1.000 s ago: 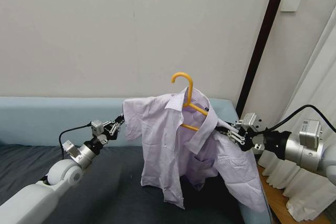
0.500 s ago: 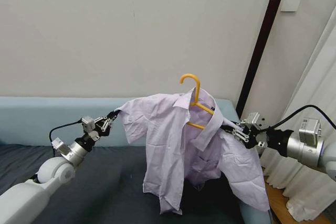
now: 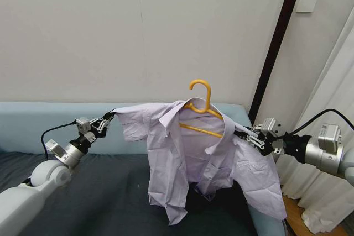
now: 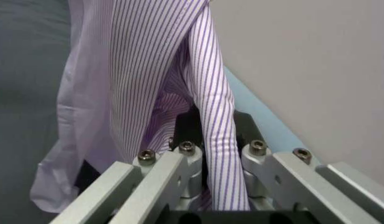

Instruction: Pick up the clothes from the sofa and hang them on the clothes hanger.

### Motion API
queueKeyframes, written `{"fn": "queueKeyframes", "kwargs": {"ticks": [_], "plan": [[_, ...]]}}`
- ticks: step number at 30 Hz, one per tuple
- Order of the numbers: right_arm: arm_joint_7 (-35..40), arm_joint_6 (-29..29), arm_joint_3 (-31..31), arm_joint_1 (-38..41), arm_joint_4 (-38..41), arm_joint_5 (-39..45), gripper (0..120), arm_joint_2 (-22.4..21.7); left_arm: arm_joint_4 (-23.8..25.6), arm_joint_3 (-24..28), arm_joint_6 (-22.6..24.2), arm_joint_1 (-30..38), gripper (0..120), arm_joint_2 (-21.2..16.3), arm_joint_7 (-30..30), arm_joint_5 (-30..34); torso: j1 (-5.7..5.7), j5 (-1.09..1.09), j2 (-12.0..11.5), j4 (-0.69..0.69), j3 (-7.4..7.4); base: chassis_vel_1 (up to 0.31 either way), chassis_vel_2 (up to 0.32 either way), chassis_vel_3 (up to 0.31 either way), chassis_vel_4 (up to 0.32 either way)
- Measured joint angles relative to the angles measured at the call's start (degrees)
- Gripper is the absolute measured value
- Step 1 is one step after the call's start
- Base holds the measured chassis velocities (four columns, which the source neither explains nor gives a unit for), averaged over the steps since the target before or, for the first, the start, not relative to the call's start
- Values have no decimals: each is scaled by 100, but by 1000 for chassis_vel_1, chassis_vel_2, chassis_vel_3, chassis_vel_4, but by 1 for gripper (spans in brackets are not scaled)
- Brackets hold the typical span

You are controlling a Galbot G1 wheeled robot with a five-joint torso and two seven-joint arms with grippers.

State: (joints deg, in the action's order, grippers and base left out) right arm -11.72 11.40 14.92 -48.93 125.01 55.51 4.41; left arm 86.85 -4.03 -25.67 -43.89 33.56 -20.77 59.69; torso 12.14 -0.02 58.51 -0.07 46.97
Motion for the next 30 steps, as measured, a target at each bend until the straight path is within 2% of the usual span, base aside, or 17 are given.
{"fn": "queueKeyframes", "kwargs": {"ticks": [1,7,8,10,12,13,17,18,20,23,25,30], "plan": [[0,0,0,0,0,0,5,0,0,0,0,0,11,0,0,0,0,0,0,0,0,0,0,0,0],[1053,809,105,62,260,504,5,-27,90,-152,-91,-3,36,-217,387,-645,0,0,0,2,0,0,0,0,0],[1053,809,105,62,260,504,5,-27,90,-152,-91,-3,36,-217,387,-645,0,0,0,2,0,0,0,0,0],[1281,1010,178,70,314,774,5,-37,247,-251,-179,11,45,-239,551,-814,0,2,0,0,0,0,0,0,0],[1368,1104,221,68,363,845,5,-42,589,-344,-254,-39,54,-244,694,-931,0,1,0,0,0,0,0,0,0],[1368,1104,221,68,363,845,5,-42,589,-344,-254,-39,54,-244,694,-931,0,1,0,0,0,0,0,0,0],[1516,1236,239,61,531,876,5,-61,2047,-153,59,-163,73,-263,1294,-722,0,4,0,0,0,0,0,0,0],[1516,1236,239,61,531,876,5,-61,2047,-153,59,-163,73,-263,1294,-722,0,4,0,0,0,0,0,0,0],[1625,1335,251,72,634,941,5,-81,2749,150,465,-12,83,-164,1647,-513,0,3,0,0,-1,0,0,0,0],[1728,1414,254,79,679,1050,5,-85,3088,442,760,129,91,-90,1925,-417,0,3,0,-3,-1,0,0,0,0],[1776,1482,254,100,699,1165,5,-110,3275,656,926,199,99,-95,2093,-385,0,2,0,0,0,0,0,0,0],[1901,1644,254,256,746,1584,5,-201,3227,1024,957,378,100,-90,2129,-579,0,1,0,2,0,0,0,0,0]]}}
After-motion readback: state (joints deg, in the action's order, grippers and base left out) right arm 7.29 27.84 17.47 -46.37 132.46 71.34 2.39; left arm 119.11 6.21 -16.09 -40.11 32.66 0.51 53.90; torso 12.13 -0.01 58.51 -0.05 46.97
